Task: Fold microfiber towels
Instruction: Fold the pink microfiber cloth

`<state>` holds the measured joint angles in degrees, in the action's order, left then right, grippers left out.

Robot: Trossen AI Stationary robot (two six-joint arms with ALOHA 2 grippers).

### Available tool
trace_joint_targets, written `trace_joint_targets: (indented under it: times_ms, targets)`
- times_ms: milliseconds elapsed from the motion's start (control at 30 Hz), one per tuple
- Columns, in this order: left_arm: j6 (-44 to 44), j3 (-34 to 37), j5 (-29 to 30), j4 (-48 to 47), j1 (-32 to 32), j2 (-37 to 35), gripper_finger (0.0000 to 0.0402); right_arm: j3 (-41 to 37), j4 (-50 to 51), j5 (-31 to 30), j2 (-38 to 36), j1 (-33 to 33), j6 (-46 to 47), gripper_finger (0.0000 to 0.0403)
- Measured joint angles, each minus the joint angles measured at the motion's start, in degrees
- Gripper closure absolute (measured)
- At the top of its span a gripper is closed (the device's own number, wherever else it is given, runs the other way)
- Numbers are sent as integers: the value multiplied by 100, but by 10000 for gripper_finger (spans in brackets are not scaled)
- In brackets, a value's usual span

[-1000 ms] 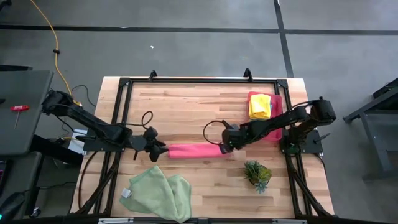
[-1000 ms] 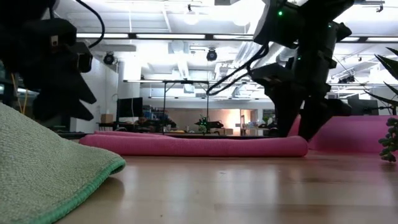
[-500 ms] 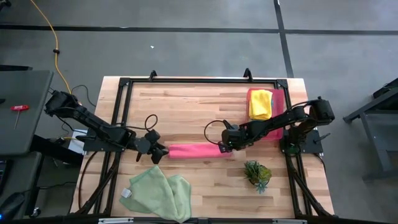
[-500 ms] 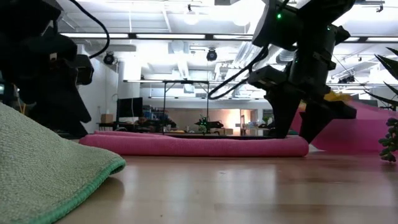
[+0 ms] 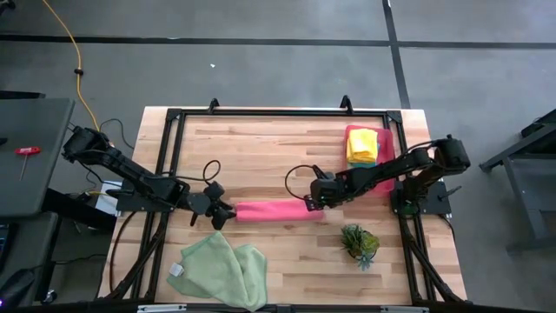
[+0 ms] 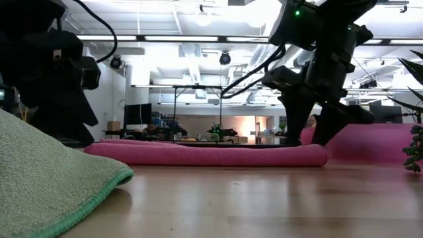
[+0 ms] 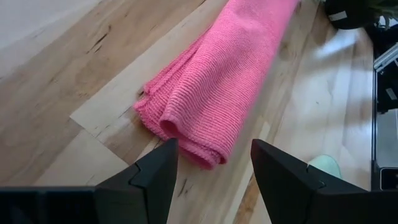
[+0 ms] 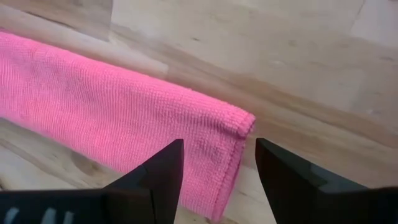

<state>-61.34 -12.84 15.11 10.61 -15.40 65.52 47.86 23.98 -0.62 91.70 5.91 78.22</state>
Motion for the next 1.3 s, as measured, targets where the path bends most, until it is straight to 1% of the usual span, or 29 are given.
trace_joint_targets:
  times_ms: [167,267,367,433,533,667,733,800,867,933,1133,1300]
  targets:
    - [-2,0,0,0,0,0,208,0,24,-7,-23,-69,-20,212]
    - [-2,0,-86,0,0,0,208,2,43,2,-182,-76,39,212]
    - [-2,0,-326,0,0,0,208,2,200,14,-441,46,327,212]
    - [0,0,-410,0,-2,-2,208,2,284,-81,-615,157,612,212]
    - [0,0,-415,0,-2,-2,208,0,357,-217,-772,278,978,212]
    - [25,0,-414,0,0,-2,208,-34,323,-219,-790,303,1183,212]
    - [60,0,-414,0,-1,-2,208,-255,-174,-69,-795,249,1239,212]
    - [90,0,-415,2,0,-2,208,-667,-840,45,-876,232,1468,212]
    - [90,0,-430,4,0,-2,208,-1076,-1313,-99,-1008,230,1795,212]
    - [83,0,-442,19,-2,-2,208,-1434,-1550,-347,-1210,234,2055,212]
    - [48,0,-435,39,0,-4,208,-2002,-1679,-473,-1706,185,2187,212]
    - [47,0,-430,96,0,-4,208,-2232,-1687,-383,-1791,-22,2031,212]
